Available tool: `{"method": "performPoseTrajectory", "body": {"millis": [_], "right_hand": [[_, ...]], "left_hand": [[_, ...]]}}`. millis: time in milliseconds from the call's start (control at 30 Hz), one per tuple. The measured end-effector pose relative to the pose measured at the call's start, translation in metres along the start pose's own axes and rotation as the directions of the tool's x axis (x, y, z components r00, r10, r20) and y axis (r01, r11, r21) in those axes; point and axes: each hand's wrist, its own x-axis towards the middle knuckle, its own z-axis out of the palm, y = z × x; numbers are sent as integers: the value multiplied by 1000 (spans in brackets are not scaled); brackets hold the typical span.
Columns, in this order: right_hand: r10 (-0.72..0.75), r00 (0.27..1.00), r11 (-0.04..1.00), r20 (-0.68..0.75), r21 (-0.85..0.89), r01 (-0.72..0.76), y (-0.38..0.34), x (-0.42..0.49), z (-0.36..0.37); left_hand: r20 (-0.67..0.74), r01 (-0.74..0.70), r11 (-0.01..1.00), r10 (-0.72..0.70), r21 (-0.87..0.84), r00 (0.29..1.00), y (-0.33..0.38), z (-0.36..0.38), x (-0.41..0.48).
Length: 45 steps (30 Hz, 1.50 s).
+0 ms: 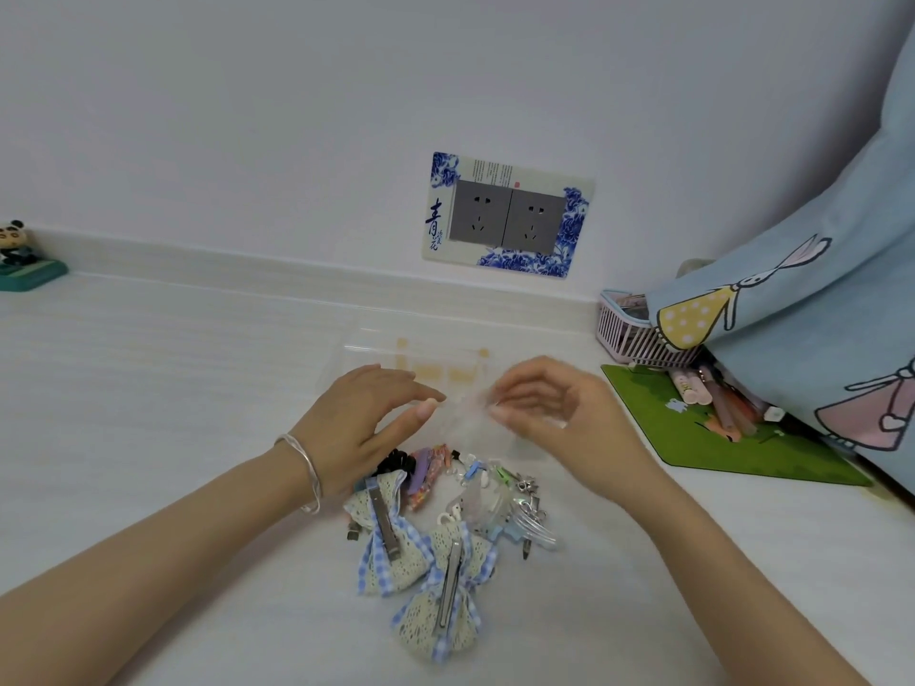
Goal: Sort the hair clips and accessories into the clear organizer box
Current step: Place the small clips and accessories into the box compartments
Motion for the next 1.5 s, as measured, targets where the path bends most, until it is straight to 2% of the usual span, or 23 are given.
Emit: {"method": "performPoseTrajectory", "body": {"millis": [67, 133, 267, 367, 533, 667, 767, 833, 933, 1167, 1267, 1333, 1433, 1500], "right_hand": [[-96, 981, 994, -171, -72, 85, 3, 3, -14], [-144, 962, 963, -231, -256, 82, 9, 5, -23], [-96, 985, 883, -143, -468, 18, 21, 9, -25], [-74, 997, 806, -14, -590, 52, 27, 12, -22], [-2, 1000, 835, 15, -550, 10, 30, 8, -27], [-17, 999, 914, -38, -406, 1, 11, -2, -32], [68, 990, 943, 122, -332, -24, 0, -11, -24], [147, 959, 920, 241, -389, -43, 5, -13, -12], [177, 917, 870, 357, -492, 24, 16, -9, 1], [189, 861, 844, 472, -526, 103, 18, -1, 15], [196, 874, 847, 444, -526, 78, 14, -4, 15], [121, 914, 909, 386, -413, 54, 7, -4, 11], [-20, 989, 986, 145, -160, 43, 0, 5, -3], [-30, 999, 998, -18, -60, 29, 3, 15, -12]], "left_hand": [[-1, 0, 1000, 0, 7, 1000, 0, 1, 0], [-6, 0, 1000, 0, 11, 1000, 0, 1, 0], [-11, 1, 1000, -1, 15, 1000, 1, 2, -1], [-7, 10, 1000, -9, 9, 1000, 1, 2, -1], [-7, 15, 1000, -15, 4, 1000, -1, 2, -1], [-8, 0, 1000, 0, 16, 1000, 0, 2, 0], [-11, -1, 1000, 1, 17, 1000, 0, 1, 0], [-9, 3, 1000, -2, 19, 1000, 1, 1, -1], [-8, 4, 1000, -4, 18, 1000, 2, 1, 0], [-9, 5, 1000, -5, 10, 1000, 1, 1, -1], [-8, 6, 1000, -6, 10, 1000, 1, 1, -1], [-8, 7, 1000, -6, 13, 1000, 1, 1, -1], [0, 10, 1000, -10, 25, 1000, 0, 2, -1], [1, 14, 1000, -14, 23, 1000, 0, 2, -1]]}}
